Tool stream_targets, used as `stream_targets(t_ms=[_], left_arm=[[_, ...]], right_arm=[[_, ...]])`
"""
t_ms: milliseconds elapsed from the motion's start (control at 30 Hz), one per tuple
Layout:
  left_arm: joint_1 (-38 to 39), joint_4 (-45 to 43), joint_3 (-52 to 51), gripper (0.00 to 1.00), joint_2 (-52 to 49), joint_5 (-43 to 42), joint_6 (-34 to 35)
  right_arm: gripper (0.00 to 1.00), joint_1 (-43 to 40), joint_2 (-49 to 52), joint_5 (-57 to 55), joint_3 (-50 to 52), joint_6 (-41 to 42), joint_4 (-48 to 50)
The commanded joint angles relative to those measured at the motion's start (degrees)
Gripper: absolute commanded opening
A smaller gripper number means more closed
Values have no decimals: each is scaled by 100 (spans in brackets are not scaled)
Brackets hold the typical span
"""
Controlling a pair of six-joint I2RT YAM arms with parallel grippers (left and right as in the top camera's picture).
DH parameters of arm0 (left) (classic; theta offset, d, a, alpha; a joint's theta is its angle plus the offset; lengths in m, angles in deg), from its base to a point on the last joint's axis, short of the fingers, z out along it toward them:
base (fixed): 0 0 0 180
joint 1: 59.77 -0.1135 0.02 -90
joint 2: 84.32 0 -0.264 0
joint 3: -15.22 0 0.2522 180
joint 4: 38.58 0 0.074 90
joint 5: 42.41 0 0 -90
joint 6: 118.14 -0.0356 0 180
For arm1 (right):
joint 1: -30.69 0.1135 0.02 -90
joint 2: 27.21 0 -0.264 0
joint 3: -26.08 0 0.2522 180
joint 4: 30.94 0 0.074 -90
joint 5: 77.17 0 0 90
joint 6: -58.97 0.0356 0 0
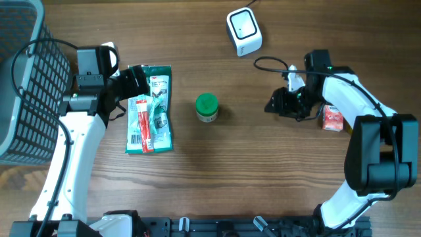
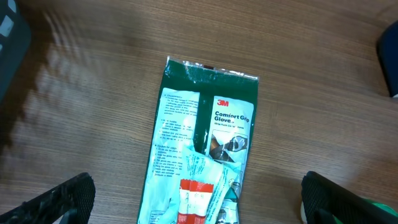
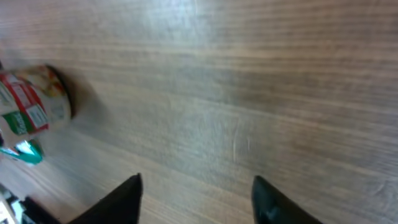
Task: Scan the item barcode
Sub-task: 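Move the right gripper back toward the green-lidded jar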
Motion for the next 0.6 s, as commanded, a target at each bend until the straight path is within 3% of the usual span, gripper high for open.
stream_targets(t_ms=[0,167,267,367,500,567], left_arm=[[-31,-17,63,100,61,-48,-31],[-31,-17,63,100,61,-48,-28],[-31,-17,63,100,61,-48,-31],[-31,-17,63,100,61,-48,-31],[-31,-17,63,100,61,-48,-31],[-31,-17,63,100,61,-48,-31]], right_arm=[[52,31,-245,411,20,205,4],[56,258,-1228,269,-184,706,-175],[59,708,-1843,-505,-203,1276,-140],[74,1276,-2201,-1547,-258,1646,-83],[98,1961,-2118,-2216,-1178,1805,-761],[100,2291,-2048,-2524,-1864,1958,-1246]])
